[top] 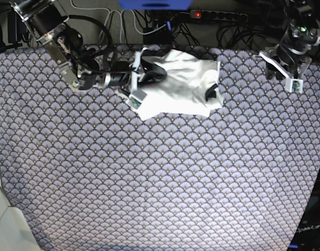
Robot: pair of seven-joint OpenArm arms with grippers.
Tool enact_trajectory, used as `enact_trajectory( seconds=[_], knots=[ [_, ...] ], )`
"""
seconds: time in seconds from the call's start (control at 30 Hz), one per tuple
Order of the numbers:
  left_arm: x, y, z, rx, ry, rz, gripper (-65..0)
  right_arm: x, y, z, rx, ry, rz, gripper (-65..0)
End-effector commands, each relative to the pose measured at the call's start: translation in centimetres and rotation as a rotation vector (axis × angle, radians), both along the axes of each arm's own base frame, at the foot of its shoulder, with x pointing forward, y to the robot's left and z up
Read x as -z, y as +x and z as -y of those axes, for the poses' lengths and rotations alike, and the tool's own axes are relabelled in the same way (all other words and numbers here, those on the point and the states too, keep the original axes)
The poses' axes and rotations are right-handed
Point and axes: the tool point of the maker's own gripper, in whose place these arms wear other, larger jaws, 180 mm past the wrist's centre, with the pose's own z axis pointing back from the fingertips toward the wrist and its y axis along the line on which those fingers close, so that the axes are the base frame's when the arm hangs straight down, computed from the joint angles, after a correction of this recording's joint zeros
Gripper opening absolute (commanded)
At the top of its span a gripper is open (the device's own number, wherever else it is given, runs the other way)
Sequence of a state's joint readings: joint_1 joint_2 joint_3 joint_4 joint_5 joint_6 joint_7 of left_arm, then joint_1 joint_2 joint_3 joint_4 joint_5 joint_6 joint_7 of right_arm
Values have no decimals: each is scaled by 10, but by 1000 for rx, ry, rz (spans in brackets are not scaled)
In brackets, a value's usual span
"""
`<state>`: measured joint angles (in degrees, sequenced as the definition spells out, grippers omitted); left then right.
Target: Fold the T-shirt properly
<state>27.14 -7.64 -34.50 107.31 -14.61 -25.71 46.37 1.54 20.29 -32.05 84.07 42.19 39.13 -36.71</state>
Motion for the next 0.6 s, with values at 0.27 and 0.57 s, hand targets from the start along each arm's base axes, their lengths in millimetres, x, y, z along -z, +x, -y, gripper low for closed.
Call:
enact_trajectory(
  seconds=[0.27, 0.57],
  knots=[
    [-8, 4, -2, 6, 9, 31, -472, -70, 22, -37, -127, 48, 189, -650],
    [-6, 1, 0, -5, 2, 26, -472, -67, 65, -73, -92, 84, 134, -650]
  ],
)
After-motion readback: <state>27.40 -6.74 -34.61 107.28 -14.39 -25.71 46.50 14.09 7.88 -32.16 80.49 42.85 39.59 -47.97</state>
